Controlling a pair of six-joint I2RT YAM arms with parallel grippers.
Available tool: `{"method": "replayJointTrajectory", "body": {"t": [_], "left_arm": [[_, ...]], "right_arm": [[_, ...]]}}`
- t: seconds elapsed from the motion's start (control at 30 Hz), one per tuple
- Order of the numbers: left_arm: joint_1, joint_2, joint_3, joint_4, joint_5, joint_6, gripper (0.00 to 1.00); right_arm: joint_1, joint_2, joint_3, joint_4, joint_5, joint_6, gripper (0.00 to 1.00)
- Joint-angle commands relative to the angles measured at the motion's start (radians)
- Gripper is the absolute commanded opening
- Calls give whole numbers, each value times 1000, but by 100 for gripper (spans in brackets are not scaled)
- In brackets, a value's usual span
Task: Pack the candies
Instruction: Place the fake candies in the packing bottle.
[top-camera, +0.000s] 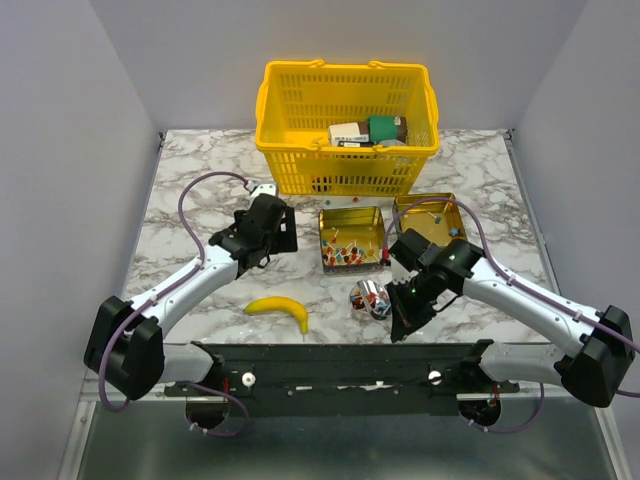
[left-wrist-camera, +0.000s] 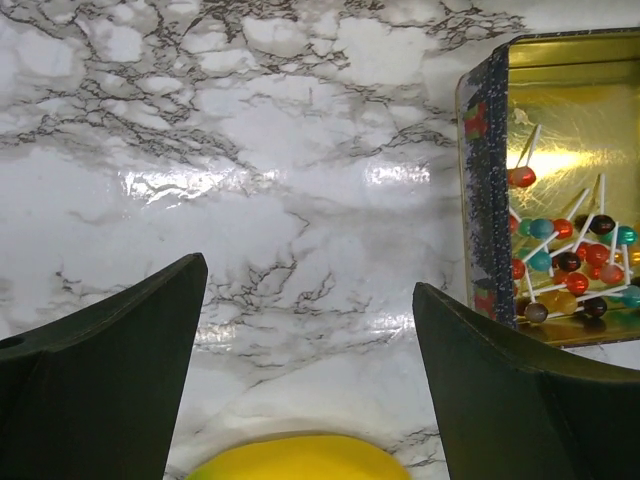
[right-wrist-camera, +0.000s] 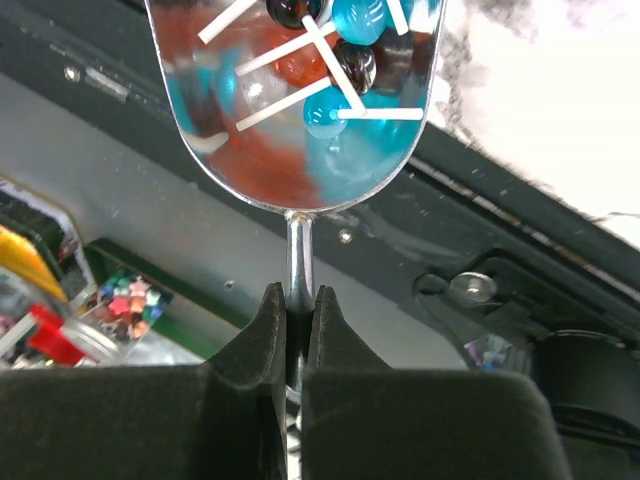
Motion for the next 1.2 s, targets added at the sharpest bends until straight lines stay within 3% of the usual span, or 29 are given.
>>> {"method": "replayJointTrajectory", "body": {"t": [0.0,0.3,0.6,1.17], "left_arm": [[-2,-47,-30,35,-67,10,95],[-2,-37,-27,44,-67,18,96],[-2,-46,-33,46,-71,21,96],[-2,-58,-38,51,-77,19,96]], "right_arm": [[8,-16,-48,-21,-99,31,0],[8,-11,-97,-23,-207,77,0],[3,-34,-155,103,-377,239,0],[-144,-59,-218,128,-521,360,0]]}}
